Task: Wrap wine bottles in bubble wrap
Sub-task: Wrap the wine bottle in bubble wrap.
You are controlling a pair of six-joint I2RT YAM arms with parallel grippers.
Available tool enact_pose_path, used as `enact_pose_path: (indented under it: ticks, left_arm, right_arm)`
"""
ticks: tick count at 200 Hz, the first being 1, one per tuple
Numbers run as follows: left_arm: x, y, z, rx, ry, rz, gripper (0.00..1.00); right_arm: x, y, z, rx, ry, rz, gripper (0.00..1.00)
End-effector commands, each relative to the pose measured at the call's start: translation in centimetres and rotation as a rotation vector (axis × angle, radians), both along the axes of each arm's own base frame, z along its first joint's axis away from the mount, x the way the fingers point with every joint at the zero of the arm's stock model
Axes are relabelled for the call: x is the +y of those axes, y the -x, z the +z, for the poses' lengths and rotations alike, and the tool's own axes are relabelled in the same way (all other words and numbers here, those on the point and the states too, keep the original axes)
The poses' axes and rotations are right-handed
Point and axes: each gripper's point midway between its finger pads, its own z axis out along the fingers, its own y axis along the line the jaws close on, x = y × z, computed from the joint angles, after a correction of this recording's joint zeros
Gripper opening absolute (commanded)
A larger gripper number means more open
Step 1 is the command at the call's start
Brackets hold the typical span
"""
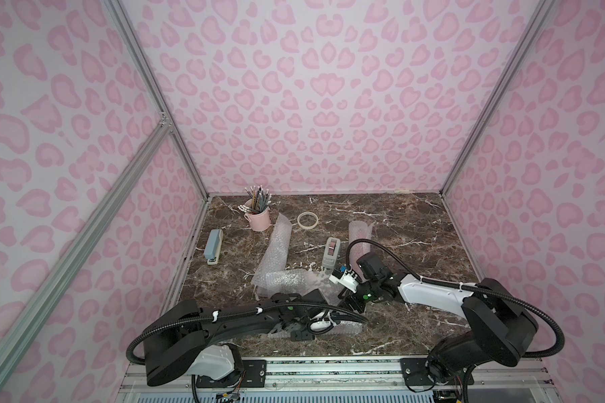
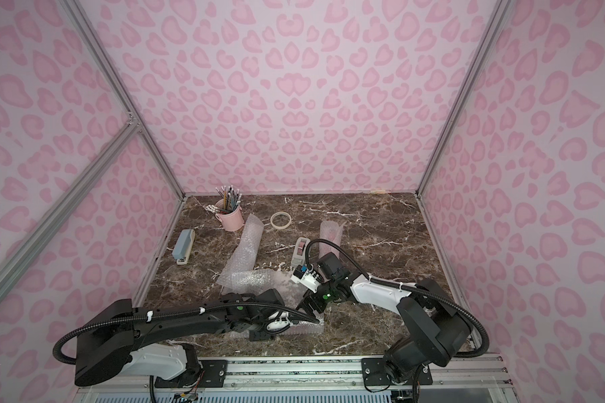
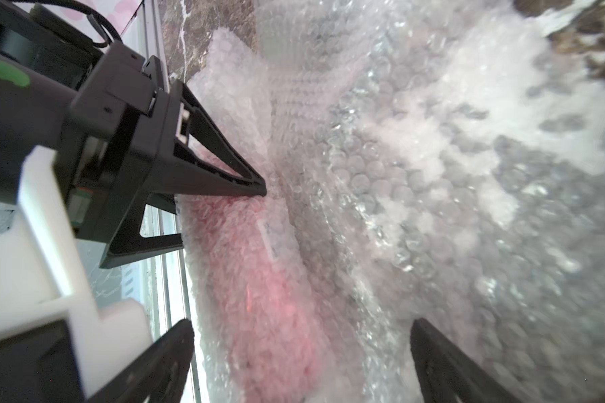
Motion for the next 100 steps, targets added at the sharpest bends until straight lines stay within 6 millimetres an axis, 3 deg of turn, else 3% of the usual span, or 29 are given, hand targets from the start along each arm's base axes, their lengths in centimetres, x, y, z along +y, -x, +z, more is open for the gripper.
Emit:
enact_pose_path:
  ticks: [1, 27, 47, 66, 100]
  left_arm:
    - [1.1, 1.1, -0.2, 0.083, -0.025, 0.005, 0.51]
    - [0.7, 1.3, 0.7, 0.189, 0.046, 0.043, 0.50]
    - [0.9, 1.4, 0.9, 0.250, 0.062, 0.050, 0.50]
    - [1.2, 1.3, 0.9, 0.302, 0.043, 0.062, 0.50]
    - [0.7, 0.7, 1.2, 0.357, 0.085, 0.102, 0.49]
  right_arm:
    - [-1.6, -1.8, 1.1, -0.152, 0.015, -0.063, 0.98]
    - [-3.0, -2.8, 4.6, -0.368, -0.008, -0.129, 0.99]
    - [-3.6, -2.2, 6.6, -0.555, -0.004, -0.141, 0.99]
    - [-2.7, 0.5, 7.6, -0.724, -0.057, -0.074, 0.99]
    - [-1.2, 6.5, 6.4, -0.891, -0.123, 0.156, 0.98]
